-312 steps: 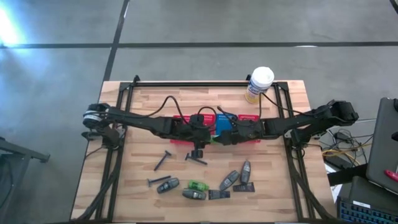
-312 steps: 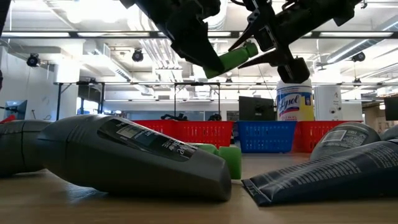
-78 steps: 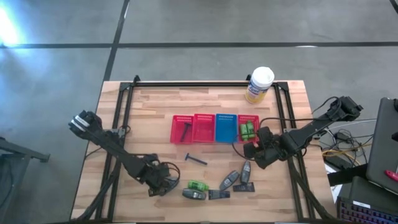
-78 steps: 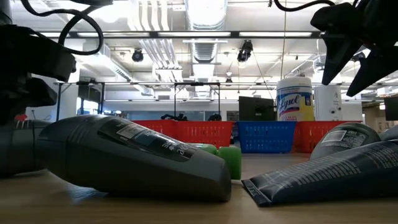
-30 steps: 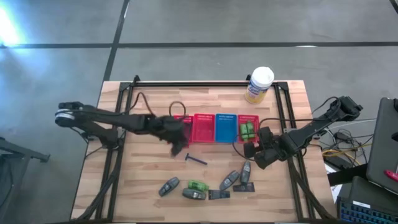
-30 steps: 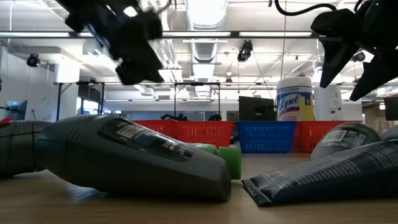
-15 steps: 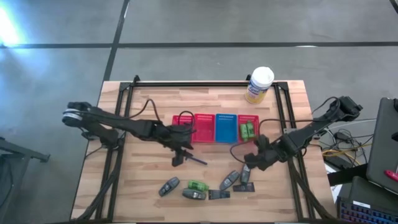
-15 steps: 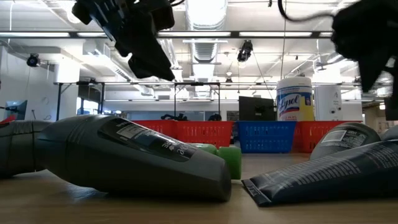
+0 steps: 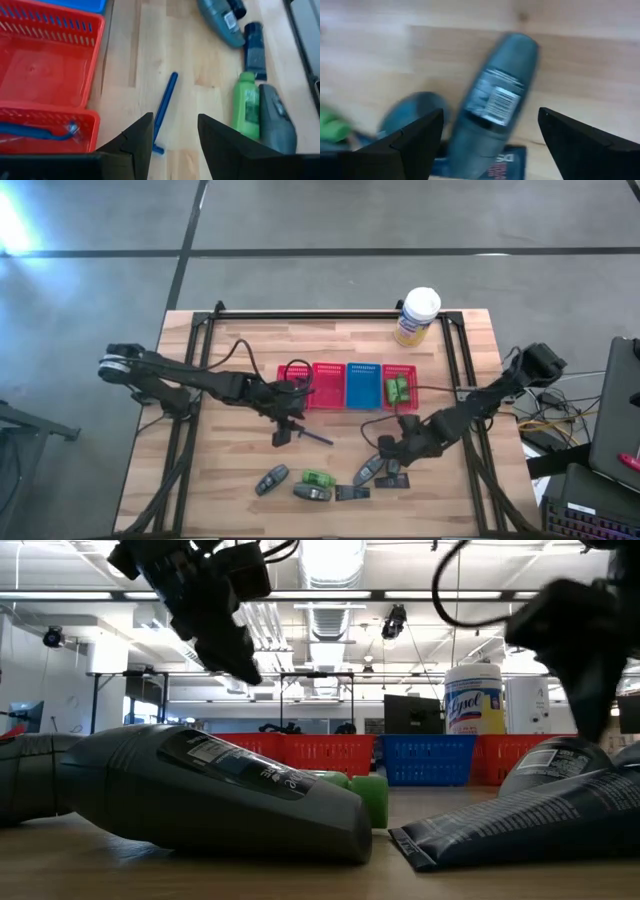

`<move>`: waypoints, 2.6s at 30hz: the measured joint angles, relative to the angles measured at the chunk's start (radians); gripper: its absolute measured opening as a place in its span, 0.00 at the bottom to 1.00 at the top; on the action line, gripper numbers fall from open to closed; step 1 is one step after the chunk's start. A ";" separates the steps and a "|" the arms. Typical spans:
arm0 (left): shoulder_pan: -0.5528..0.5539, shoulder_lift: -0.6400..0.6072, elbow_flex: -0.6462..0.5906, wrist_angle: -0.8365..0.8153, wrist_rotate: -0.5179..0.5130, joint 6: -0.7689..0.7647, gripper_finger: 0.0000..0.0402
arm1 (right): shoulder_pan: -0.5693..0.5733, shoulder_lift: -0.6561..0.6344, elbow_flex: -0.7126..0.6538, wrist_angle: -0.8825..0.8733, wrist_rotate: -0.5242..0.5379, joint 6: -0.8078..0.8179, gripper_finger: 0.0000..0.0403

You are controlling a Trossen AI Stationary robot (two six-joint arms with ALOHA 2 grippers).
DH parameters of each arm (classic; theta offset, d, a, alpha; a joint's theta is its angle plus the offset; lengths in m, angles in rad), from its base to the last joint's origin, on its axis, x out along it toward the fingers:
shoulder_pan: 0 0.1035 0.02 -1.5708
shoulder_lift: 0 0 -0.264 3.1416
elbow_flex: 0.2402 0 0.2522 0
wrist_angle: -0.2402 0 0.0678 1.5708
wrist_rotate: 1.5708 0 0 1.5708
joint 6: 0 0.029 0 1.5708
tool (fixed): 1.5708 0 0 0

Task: Pick & Place Travel size toiletries
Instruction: Put the gray deodorant into the blue bin, then put the blue razor into the left red bin

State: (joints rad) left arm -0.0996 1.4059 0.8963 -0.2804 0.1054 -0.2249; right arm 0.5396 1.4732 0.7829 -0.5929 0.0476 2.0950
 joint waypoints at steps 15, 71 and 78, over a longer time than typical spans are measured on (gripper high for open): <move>0.097 -0.002 -0.001 -0.216 0.001 0.209 0.39 | 0.011 0.161 0.047 0.049 -0.059 0.120 0.73; -0.028 0.228 0.031 0.066 0.122 0.518 0.39 | -0.429 -0.136 0.194 -0.136 0.171 -0.604 0.91; -0.050 0.377 0.145 0.017 -0.069 0.460 0.39 | -0.373 -0.136 0.194 -0.146 0.192 -0.575 0.91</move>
State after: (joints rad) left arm -0.1499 1.7828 1.0414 -0.2634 0.0364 0.2350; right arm 0.1668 1.3373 0.9768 -0.7385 0.2400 1.5196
